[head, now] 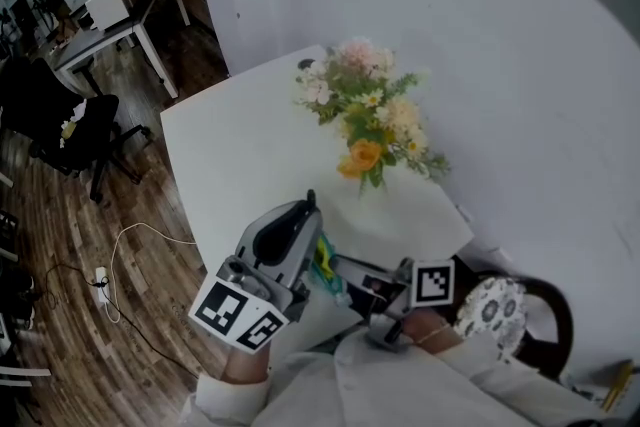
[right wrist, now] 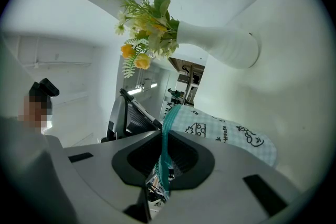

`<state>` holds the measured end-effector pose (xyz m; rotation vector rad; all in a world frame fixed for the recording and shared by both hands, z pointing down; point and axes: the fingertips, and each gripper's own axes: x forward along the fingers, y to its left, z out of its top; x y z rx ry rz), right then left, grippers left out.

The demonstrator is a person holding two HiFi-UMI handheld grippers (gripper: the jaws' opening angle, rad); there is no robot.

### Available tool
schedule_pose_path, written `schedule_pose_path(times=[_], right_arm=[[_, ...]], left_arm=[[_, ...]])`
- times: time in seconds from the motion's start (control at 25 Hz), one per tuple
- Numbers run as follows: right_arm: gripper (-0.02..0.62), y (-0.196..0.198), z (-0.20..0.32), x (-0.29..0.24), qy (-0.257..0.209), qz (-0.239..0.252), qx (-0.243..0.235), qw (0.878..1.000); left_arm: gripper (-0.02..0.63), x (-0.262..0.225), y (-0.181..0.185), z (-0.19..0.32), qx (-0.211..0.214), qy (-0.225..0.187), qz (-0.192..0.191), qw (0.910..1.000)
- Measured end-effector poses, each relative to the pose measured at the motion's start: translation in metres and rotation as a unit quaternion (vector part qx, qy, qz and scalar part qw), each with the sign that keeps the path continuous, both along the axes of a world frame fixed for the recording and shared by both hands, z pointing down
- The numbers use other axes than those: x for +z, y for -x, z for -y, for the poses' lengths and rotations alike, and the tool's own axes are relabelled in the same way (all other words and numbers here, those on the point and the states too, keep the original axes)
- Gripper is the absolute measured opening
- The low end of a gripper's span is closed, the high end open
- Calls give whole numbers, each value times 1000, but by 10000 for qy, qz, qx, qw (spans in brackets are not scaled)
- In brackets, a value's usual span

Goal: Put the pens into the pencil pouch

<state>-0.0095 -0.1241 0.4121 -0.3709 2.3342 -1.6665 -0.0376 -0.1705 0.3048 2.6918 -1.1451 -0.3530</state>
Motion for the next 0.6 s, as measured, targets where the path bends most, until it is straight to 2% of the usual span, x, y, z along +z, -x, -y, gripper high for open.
schedule_pose_path(times=[0.6], right_arm=[[40,-4,0,-1,-22,12,65,10000]], left_arm=[[61,23,-4,-6,167,403,126,9990]])
